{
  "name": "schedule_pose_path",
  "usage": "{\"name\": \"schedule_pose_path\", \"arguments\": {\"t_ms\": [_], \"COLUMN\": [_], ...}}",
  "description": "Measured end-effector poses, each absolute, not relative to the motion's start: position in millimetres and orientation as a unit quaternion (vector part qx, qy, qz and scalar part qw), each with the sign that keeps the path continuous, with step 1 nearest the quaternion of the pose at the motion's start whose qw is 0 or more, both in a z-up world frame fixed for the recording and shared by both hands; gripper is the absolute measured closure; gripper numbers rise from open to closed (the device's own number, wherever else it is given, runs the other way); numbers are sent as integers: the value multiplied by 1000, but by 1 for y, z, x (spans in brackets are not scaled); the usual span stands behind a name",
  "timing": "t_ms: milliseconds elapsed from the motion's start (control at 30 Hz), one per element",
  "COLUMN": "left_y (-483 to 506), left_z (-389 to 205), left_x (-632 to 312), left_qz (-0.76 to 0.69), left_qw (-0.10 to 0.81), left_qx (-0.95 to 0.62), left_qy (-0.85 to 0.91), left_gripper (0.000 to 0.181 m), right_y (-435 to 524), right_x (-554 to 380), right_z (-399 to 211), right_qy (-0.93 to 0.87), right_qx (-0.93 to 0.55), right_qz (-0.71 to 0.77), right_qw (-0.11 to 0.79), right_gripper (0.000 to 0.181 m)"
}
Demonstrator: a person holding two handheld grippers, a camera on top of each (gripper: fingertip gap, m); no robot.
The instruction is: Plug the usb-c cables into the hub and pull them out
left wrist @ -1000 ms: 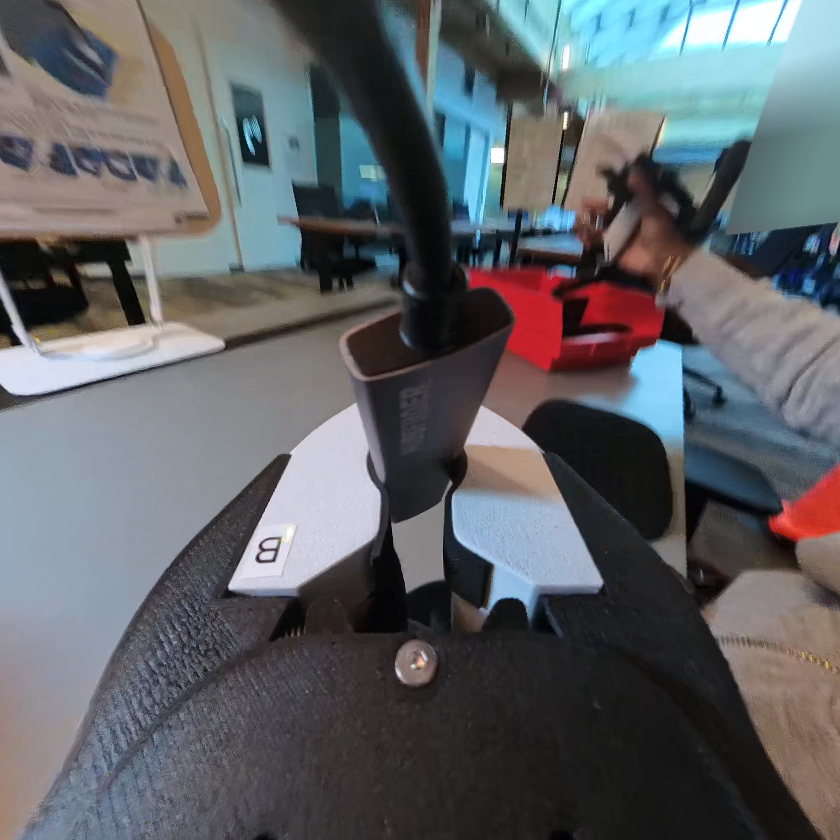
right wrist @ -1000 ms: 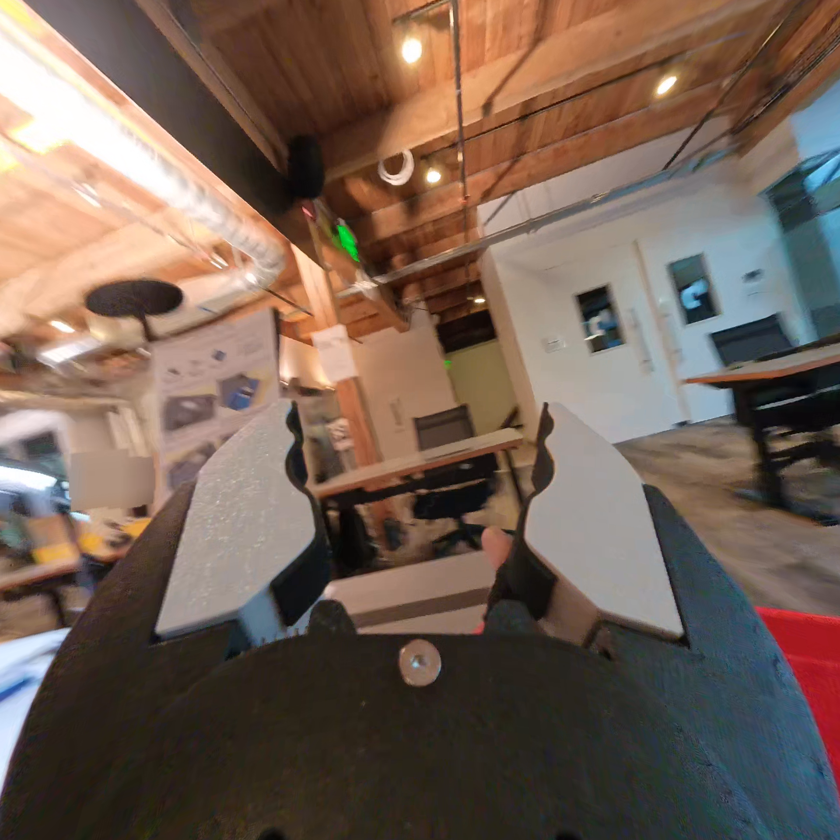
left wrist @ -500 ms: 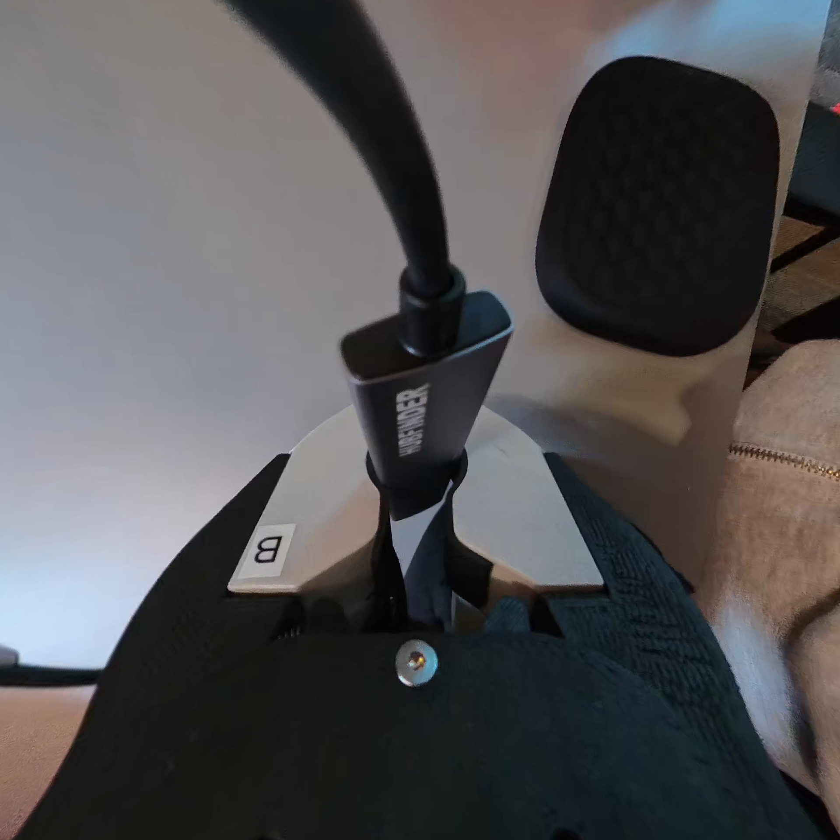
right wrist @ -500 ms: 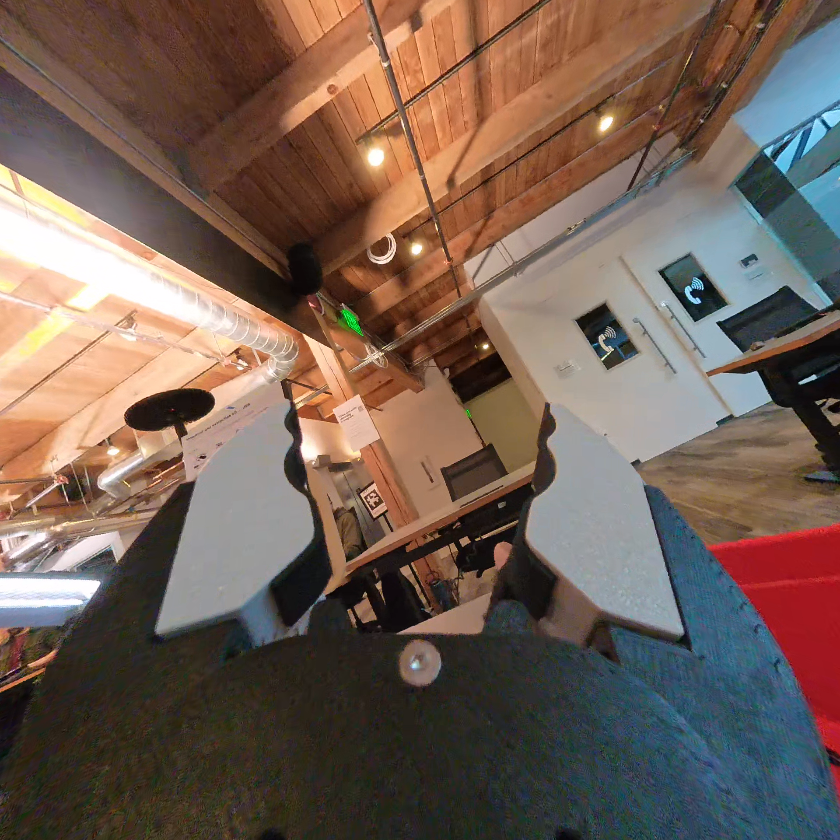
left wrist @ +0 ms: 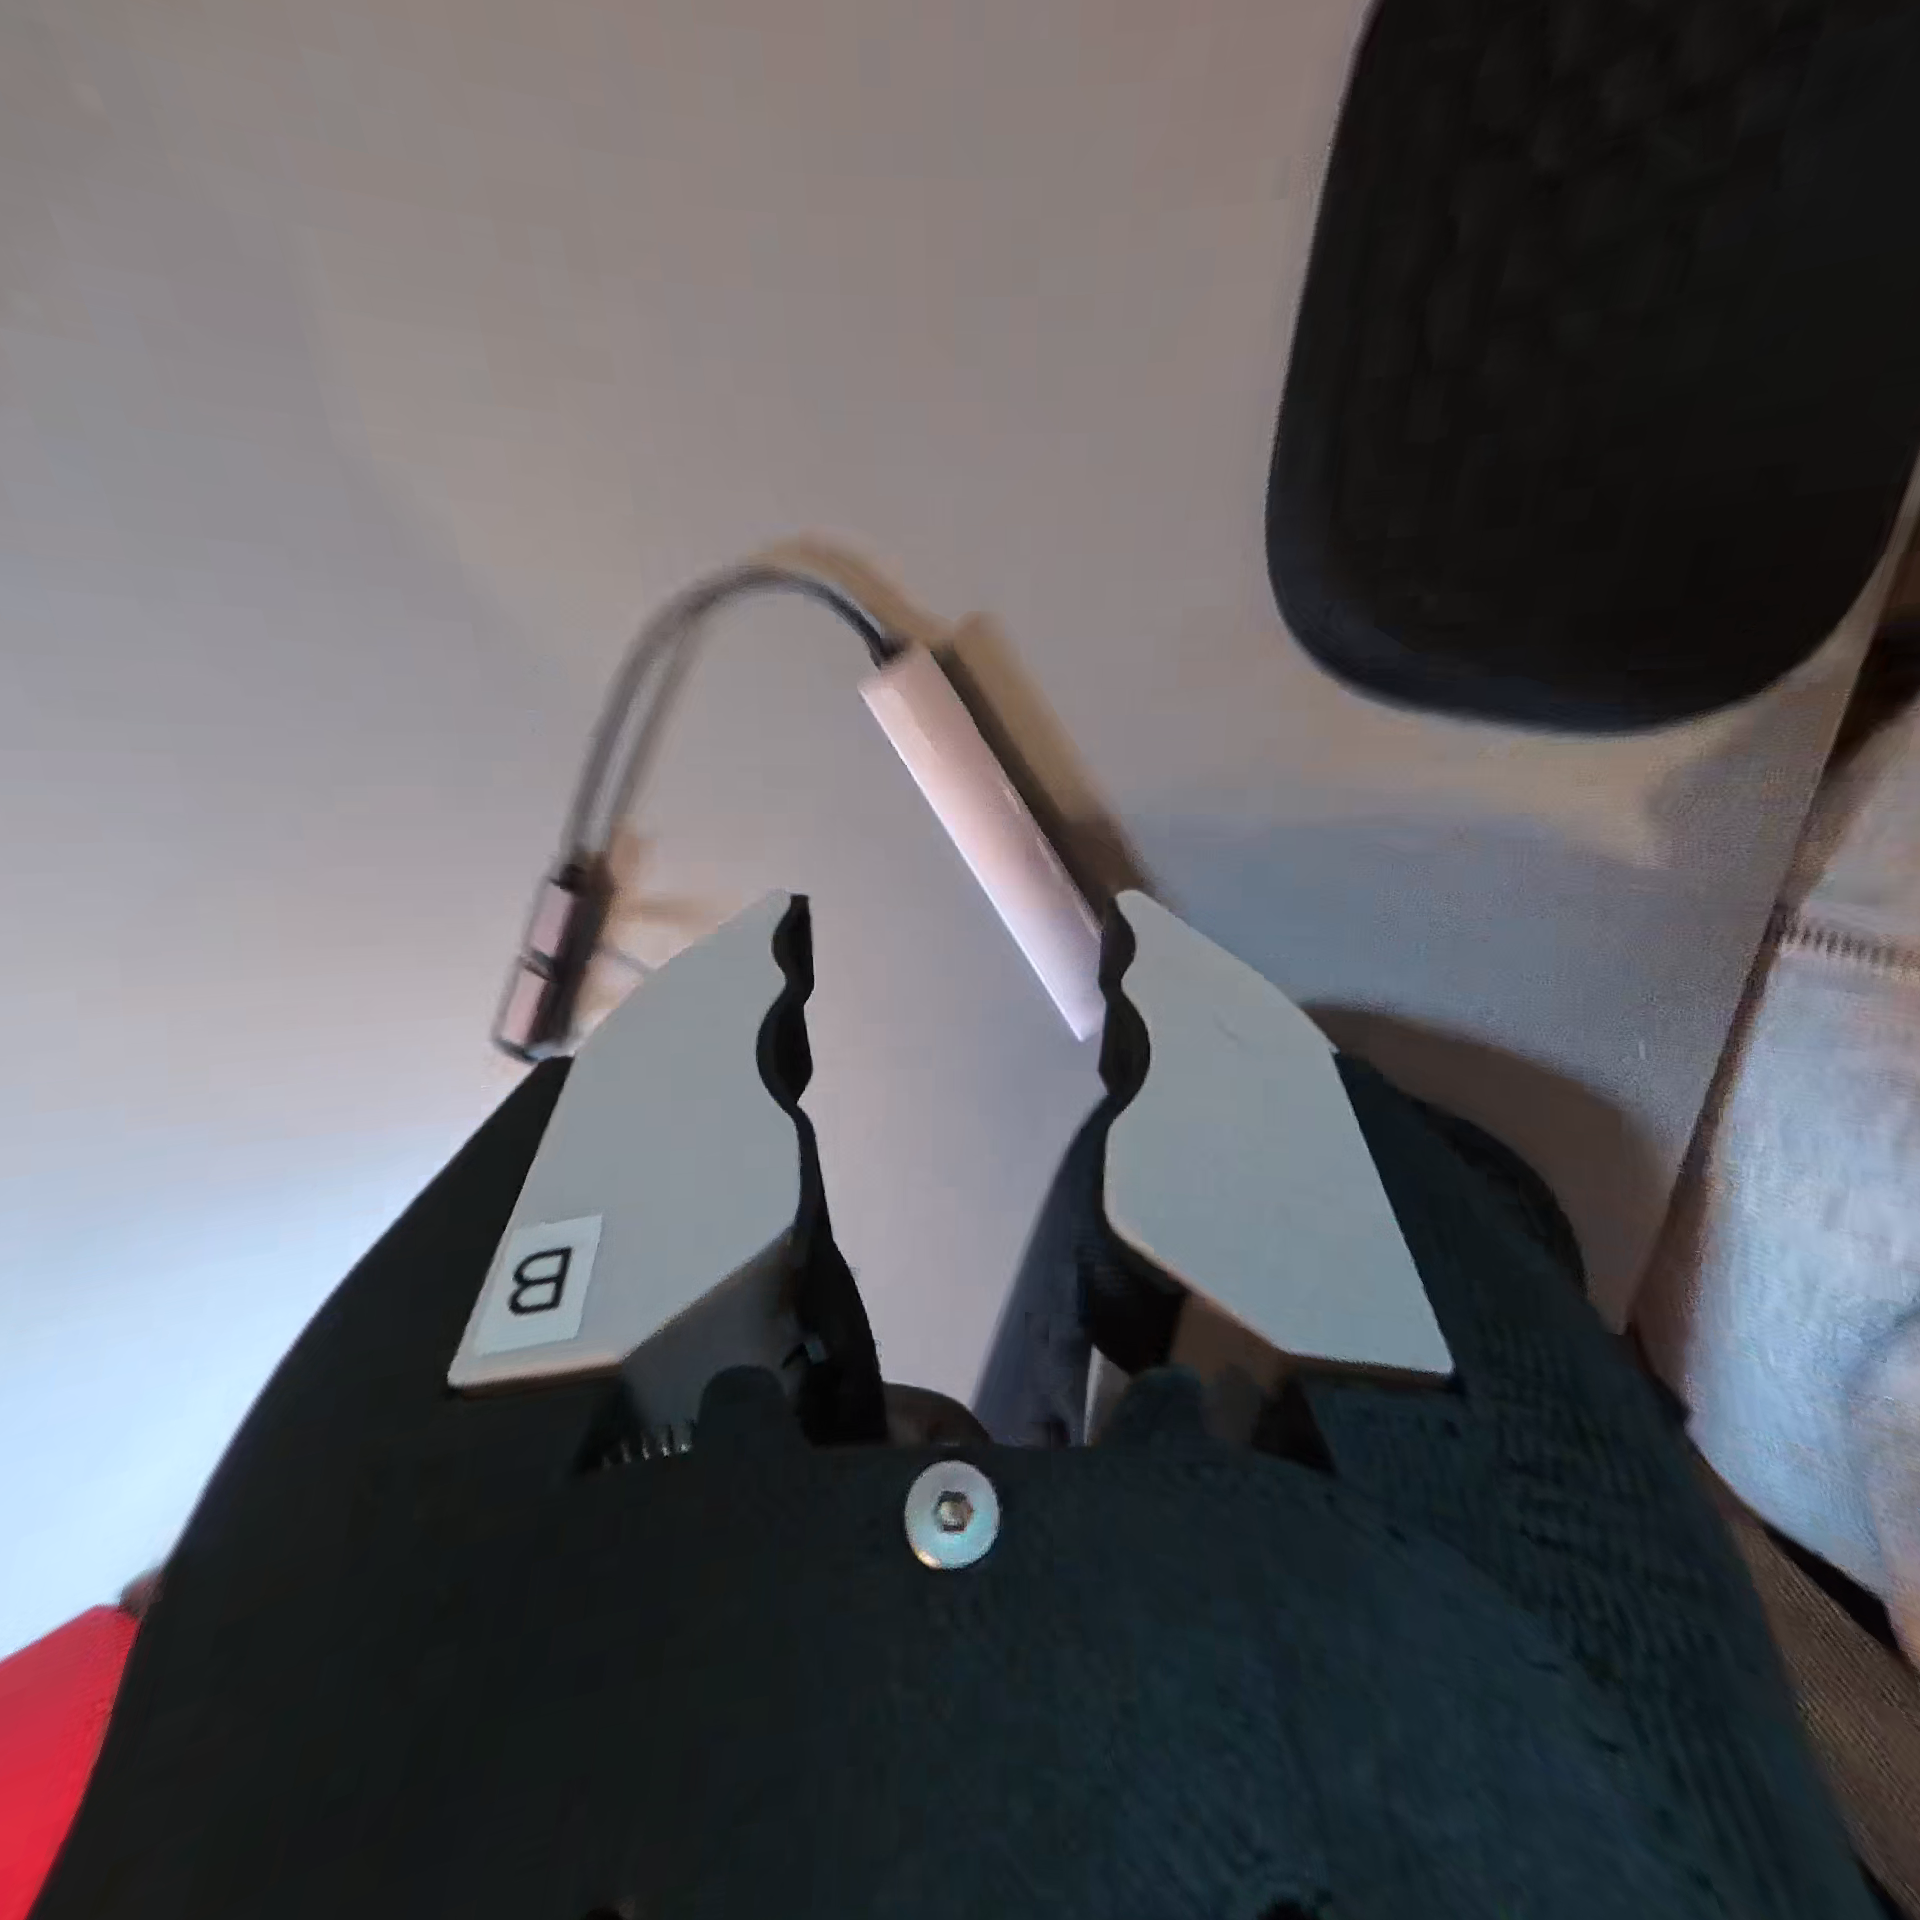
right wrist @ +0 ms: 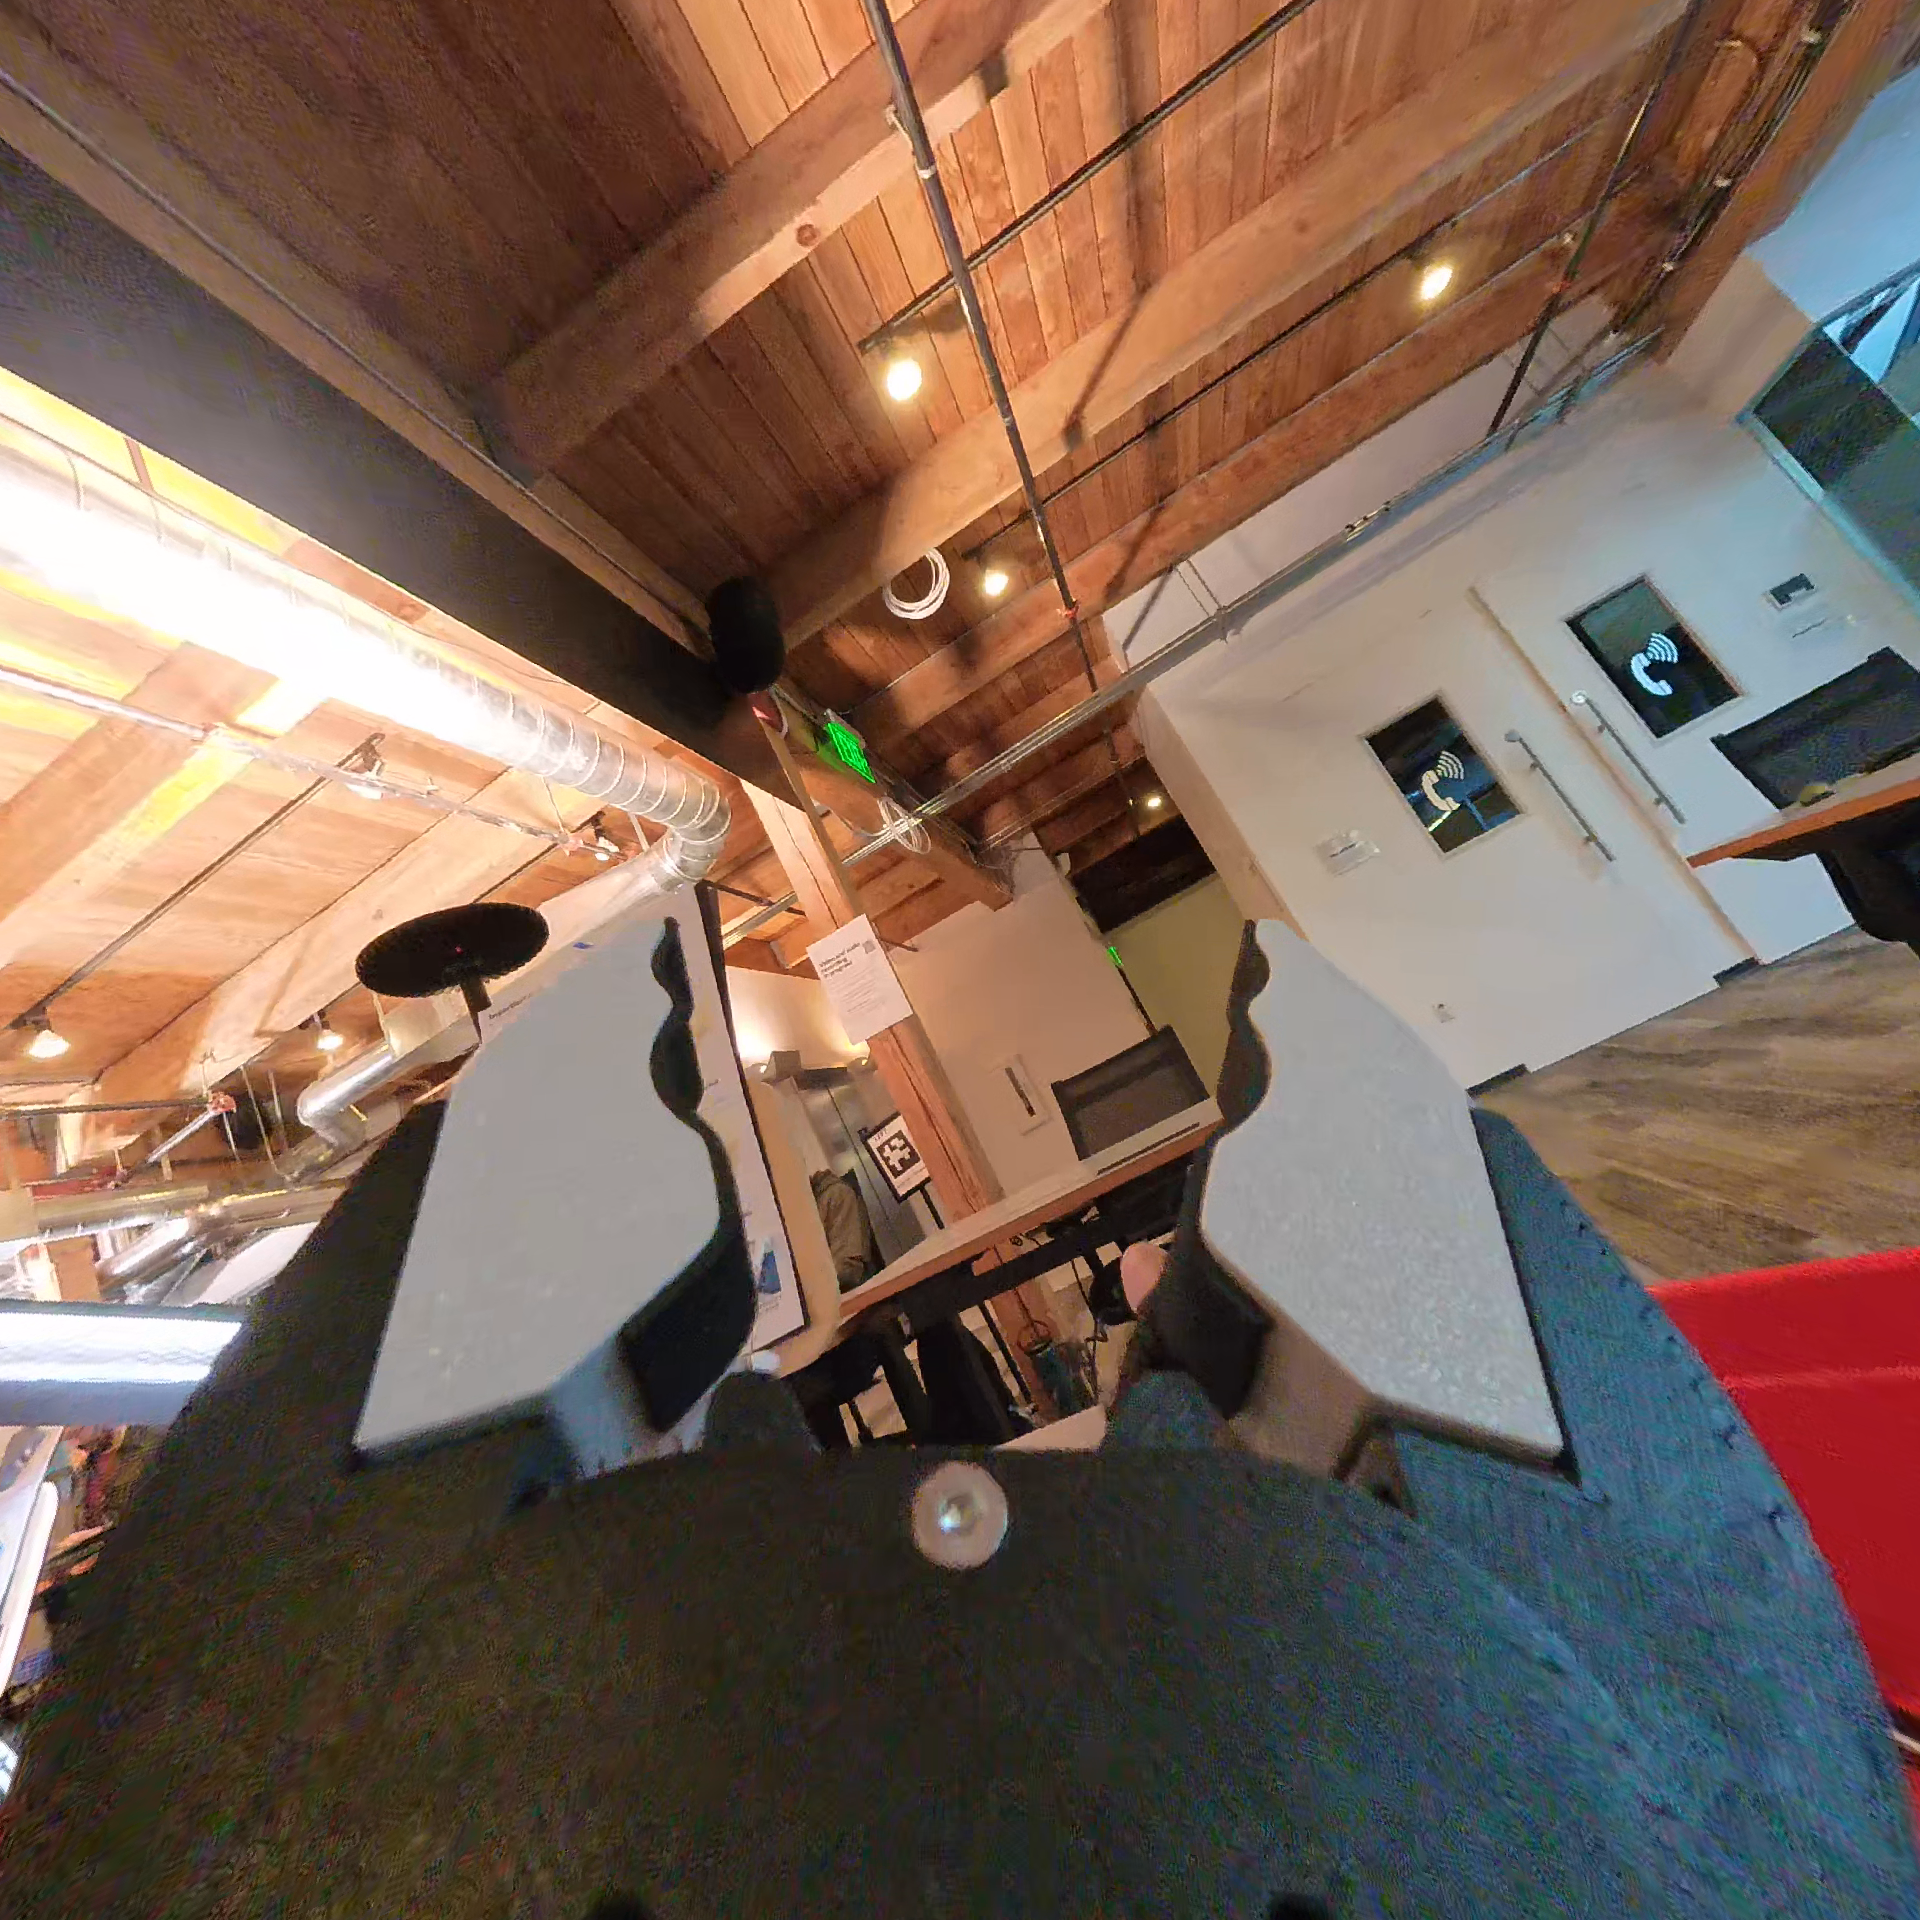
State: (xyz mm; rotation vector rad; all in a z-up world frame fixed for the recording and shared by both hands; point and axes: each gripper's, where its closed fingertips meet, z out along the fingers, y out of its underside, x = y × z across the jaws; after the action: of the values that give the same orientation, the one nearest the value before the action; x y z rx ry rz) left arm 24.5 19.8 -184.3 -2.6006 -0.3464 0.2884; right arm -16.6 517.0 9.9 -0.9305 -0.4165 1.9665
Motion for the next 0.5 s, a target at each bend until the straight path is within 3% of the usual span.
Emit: {"name": "schedule_pose_path", "arguments": {"t_ms": [33, 200, 500], "left_y": [32, 180, 416], "left_z": [-165, -69, -108], "left_x": [18, 37, 47], "left_qz": [134, 138, 90], "left_qw": [284, 542, 484], "left_qx": [-942, -828, -856], "left_qy": [-120, 36, 159], "left_gripper": [128, 128, 133], "right_y": [519, 524, 552], "right_x": [-16, -9, 4], "right_z": [11, 15, 13], "right_qy": [-162, -131, -18], "right_qx": [-374, -370, -386], "right_qz": [797, 809, 854], "right_qw": [445, 437, 349], "right_gripper": [82, 83, 85]}}
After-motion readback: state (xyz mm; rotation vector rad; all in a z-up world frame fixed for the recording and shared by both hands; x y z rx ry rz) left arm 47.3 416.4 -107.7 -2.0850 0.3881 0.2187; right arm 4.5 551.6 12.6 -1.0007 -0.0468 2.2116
